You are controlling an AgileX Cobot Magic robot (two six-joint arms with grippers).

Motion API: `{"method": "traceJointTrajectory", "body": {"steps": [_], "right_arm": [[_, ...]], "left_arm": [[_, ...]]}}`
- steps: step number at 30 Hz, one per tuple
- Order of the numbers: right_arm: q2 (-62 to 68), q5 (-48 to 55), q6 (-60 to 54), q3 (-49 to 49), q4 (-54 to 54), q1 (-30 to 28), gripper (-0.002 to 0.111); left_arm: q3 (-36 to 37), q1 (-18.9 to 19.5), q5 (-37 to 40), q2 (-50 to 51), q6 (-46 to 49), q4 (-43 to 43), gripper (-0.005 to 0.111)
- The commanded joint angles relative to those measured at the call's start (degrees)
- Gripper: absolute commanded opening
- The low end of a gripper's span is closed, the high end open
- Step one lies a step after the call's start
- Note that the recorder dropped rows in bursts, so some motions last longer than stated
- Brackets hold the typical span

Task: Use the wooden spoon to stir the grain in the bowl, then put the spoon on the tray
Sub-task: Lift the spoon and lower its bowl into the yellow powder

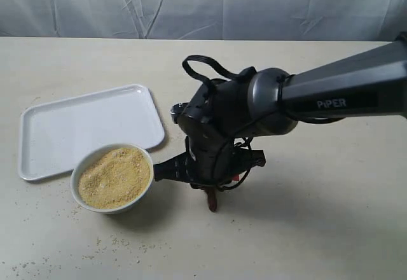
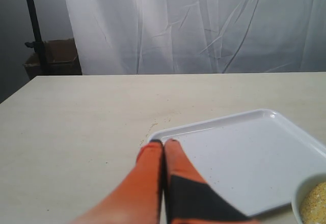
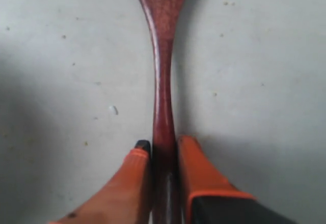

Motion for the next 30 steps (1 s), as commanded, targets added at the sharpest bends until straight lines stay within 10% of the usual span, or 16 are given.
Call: {"method": "traceJointTrajectory", "body": {"steps": [1,12,30], "right_arm": [[-5.35,5.36,-4.47,-2.02,-3.5,-0.05,-0.001],[-11.04,6.87,-58.38,-8.77,20.72,0.79,-0.001],[-5.78,7.53,-63.38,-8.89,10.68,5.86,0.008]], "left_arm": [[0.28,0.05,-0.22,-0.29,-0.06,0.05,0.0],[0.28,0.05,-0.22,-0.29,-0.06,0.05,0.0],[0.28,0.05,-0.32,-0.29,-0.06,0.05,0.0]]}}
